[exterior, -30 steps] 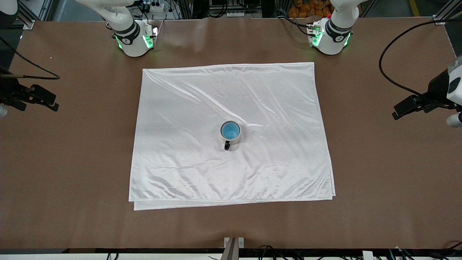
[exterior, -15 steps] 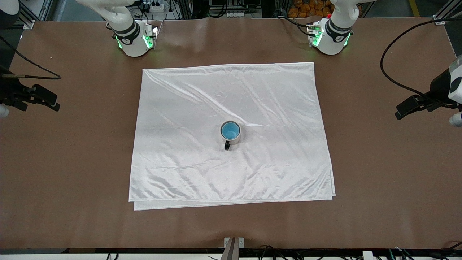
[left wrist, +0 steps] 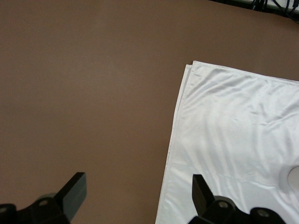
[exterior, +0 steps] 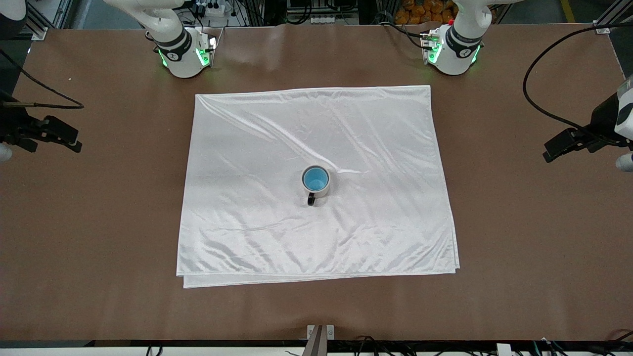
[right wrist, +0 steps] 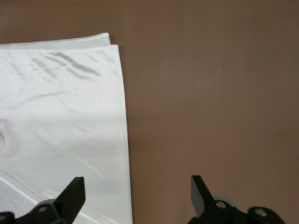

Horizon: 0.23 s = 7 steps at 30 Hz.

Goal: Place blue cup into white mug on cloth

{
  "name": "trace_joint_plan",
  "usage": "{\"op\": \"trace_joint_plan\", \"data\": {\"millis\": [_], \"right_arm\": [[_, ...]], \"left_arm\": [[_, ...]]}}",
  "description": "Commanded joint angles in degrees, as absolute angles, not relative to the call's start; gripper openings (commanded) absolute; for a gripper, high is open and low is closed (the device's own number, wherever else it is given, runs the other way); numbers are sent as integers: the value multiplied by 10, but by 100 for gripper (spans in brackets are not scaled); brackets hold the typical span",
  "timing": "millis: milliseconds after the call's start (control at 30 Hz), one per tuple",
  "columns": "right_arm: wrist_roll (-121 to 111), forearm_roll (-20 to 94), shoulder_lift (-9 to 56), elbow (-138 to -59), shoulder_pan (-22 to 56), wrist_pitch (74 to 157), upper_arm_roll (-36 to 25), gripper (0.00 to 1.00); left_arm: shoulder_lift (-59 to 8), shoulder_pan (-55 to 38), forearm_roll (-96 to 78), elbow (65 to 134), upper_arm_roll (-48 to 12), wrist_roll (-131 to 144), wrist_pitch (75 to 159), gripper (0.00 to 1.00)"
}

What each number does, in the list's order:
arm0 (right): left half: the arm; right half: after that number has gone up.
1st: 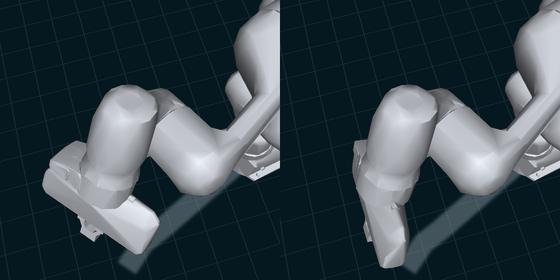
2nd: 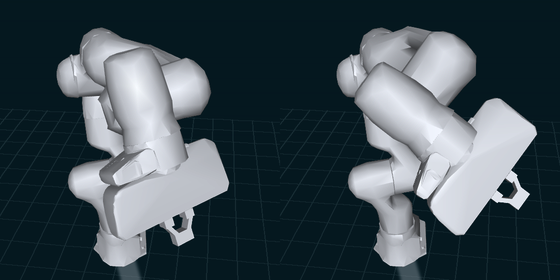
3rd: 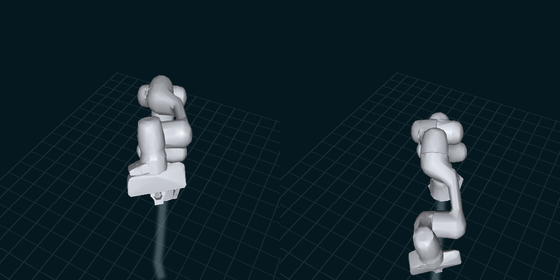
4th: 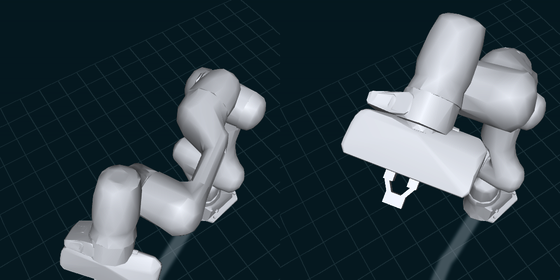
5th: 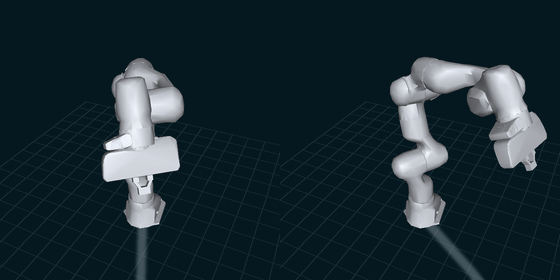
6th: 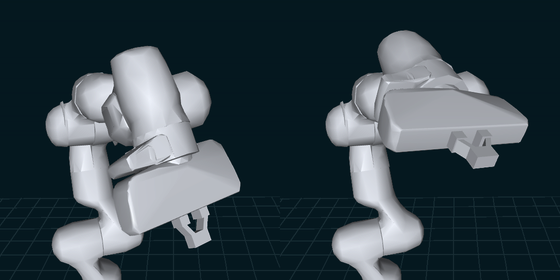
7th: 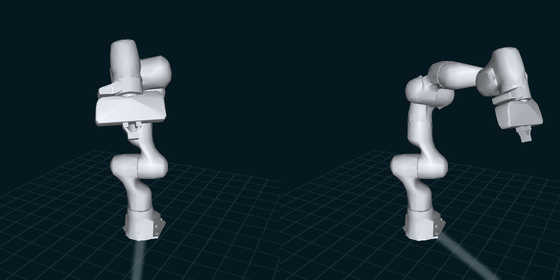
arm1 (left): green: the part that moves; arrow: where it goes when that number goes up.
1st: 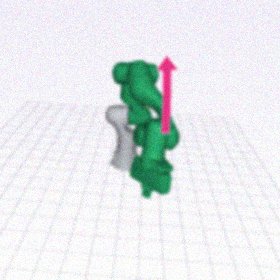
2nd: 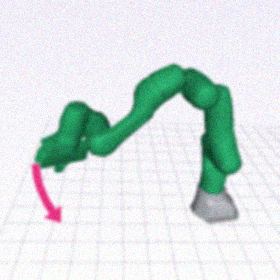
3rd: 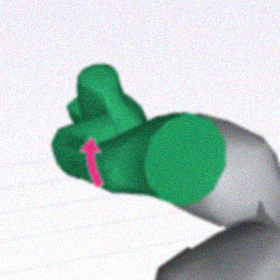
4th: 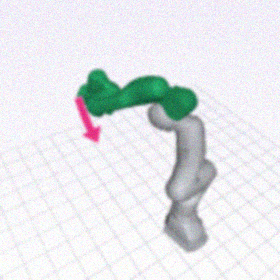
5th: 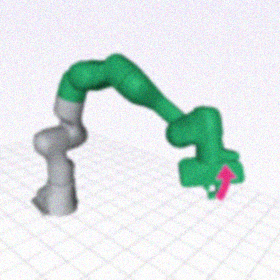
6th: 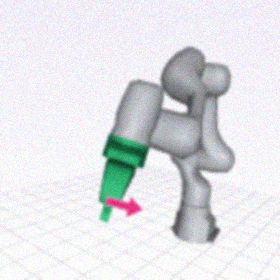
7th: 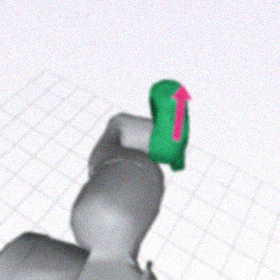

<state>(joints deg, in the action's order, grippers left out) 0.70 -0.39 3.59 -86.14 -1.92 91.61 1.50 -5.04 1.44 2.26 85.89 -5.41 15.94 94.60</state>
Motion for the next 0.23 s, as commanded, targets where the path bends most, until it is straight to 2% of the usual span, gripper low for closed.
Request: {"op": "trace_joint_plan", "data": {"millis": [0,200], "right_arm": [[9,-3,35,-863,-20,918,15,100],[9,-2,35,-862,-20,919,15,100]], "left_arm": [[-43,6,11,867,-45,148,943,100],[-43,7,13,867,-46,148,943,100]]}}
